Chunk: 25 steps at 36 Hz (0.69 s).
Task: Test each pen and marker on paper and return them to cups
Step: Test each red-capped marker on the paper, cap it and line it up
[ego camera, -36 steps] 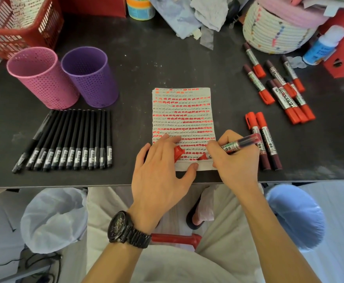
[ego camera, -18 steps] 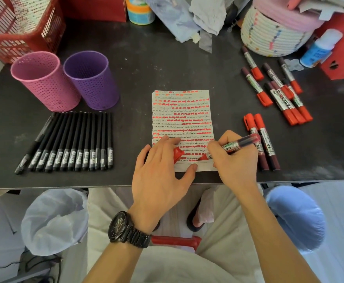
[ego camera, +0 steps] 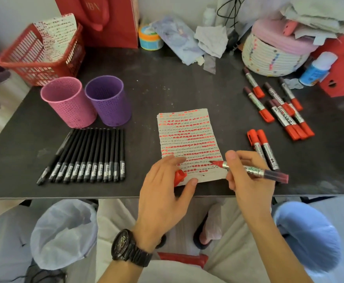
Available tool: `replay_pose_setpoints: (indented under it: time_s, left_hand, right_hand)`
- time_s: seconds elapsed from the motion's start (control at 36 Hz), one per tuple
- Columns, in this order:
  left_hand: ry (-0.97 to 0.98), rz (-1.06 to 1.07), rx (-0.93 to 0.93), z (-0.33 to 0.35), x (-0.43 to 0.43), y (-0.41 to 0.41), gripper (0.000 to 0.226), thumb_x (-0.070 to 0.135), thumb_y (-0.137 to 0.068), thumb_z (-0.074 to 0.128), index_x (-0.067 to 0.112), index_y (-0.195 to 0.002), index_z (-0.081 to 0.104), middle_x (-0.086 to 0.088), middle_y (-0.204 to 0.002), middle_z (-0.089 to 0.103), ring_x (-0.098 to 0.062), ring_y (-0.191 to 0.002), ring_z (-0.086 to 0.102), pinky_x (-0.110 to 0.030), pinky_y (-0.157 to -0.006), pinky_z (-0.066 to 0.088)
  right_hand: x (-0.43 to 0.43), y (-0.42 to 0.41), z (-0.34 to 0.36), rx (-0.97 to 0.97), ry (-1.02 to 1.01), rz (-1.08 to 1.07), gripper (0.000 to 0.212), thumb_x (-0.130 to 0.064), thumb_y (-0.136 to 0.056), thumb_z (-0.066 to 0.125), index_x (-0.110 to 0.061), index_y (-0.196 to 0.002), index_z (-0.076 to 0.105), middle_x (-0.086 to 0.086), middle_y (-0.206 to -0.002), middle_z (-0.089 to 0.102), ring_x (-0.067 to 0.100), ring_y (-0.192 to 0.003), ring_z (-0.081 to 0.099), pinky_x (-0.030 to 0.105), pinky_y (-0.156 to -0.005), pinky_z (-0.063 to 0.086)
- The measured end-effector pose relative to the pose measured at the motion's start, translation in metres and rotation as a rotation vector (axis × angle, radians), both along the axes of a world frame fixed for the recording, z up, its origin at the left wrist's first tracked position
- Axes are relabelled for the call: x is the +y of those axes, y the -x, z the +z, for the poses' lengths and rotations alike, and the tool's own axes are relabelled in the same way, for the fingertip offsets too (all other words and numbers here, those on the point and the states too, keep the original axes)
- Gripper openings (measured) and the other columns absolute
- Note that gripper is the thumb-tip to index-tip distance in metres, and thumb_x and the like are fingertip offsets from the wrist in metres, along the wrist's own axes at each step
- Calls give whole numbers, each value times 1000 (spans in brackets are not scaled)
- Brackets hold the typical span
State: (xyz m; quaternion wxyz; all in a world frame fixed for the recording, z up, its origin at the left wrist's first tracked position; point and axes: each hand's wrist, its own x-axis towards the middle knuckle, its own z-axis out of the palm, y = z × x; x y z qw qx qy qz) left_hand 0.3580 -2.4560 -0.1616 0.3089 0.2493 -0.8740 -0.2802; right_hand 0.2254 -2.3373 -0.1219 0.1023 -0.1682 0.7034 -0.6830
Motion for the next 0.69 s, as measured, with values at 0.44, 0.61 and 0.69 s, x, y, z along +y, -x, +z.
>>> replay_pose_setpoints:
  time_s: [0.44,0.61,0.69]
  left_hand:
    - [-591,-41,-124,-42,69,-81,22,64,-94,41,50,-108,48,7,-78,64,-14,-68,63,-26,-59,48]
    - [-742,0,-142,-57,70,-88,30,69,-86,49,53,-106,33,-6,-82,66,-22,-69,65,-38,-65,52]
    - [-755,-32,-190,-57,66,-91,28,68,-87,48,50,-104,35,-4,-80,64,-19,-66,61,-41,-63,52]
  right_hand:
    - [76,-83,-50,-865,200,102,31,-27,-83,53,-4,-90,72,24,-74,67,20,-44,53,24,-38,43]
    - [78,-84,-57,-867,90,27,19,-13,-100,47,-11,-84,57,24,-75,69,20,-42,53,23,-38,42]
    - [75,-82,-58,-824,22,25,21,-18,-100,56,-14,-80,61,20,-73,70,18,-44,52,23,-40,42]
